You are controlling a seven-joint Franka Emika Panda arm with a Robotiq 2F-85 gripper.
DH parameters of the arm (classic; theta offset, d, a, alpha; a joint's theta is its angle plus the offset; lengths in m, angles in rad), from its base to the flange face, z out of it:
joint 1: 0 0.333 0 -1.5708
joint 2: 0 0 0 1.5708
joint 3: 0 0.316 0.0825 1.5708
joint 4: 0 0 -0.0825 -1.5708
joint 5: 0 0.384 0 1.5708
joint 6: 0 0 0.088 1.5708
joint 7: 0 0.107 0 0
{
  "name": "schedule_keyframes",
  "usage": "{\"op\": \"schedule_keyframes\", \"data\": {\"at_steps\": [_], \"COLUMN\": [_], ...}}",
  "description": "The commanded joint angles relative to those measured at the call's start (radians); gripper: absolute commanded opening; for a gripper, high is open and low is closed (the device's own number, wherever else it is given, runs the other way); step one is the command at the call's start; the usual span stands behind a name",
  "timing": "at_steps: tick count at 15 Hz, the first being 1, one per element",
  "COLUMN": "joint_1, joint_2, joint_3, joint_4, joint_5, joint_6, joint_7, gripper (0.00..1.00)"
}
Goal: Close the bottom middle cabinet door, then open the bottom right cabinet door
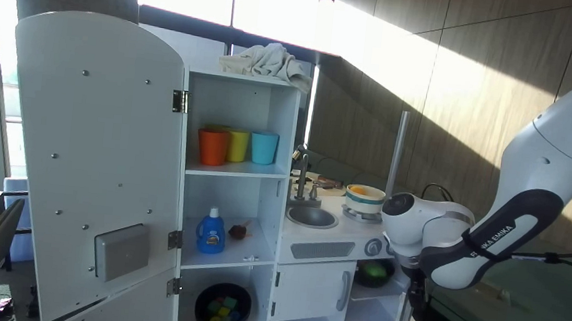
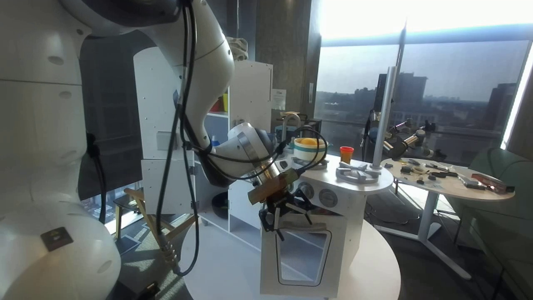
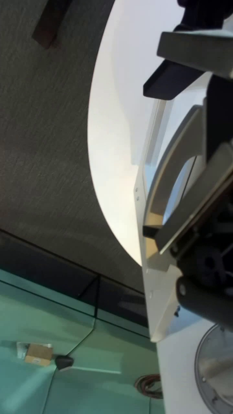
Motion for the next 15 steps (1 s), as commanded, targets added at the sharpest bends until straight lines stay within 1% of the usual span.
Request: {"op": "schedule_keyframes", "data": {"at_steps": [1, 5, 6, 10, 11, 12, 13, 15], "joint_1": [0.004, 0.009, 0.012, 0.037, 0.051, 0.067, 0.08, 0.114], "joint_2": [-0.098, -0.204, -0.236, -0.332, -0.336, -0.327, -0.315, -0.261], "joint_3": [0.0, 0.018, 0.023, 0.041, 0.045, 0.047, 0.051, 0.056], "joint_4": [-0.042, -0.076, -0.085, -0.111, -0.111, -0.108, -0.105, -0.093], "joint_5": [-0.051, -0.096, -0.084, -0.016, 0.019, 0.064, 0.097, 0.234], "joint_6": [-0.11, -0.191, -0.197, -0.124, -0.097, -0.067, -0.03, 0.031], "joint_7": [0.104, 0.244, 0.264, 0.309, 0.289, 0.241, 0.226, 0.142], "gripper": [1.0, 1.0, 1.0, 1.0, 1.0, 1.0, 1.0, 1.0]}}
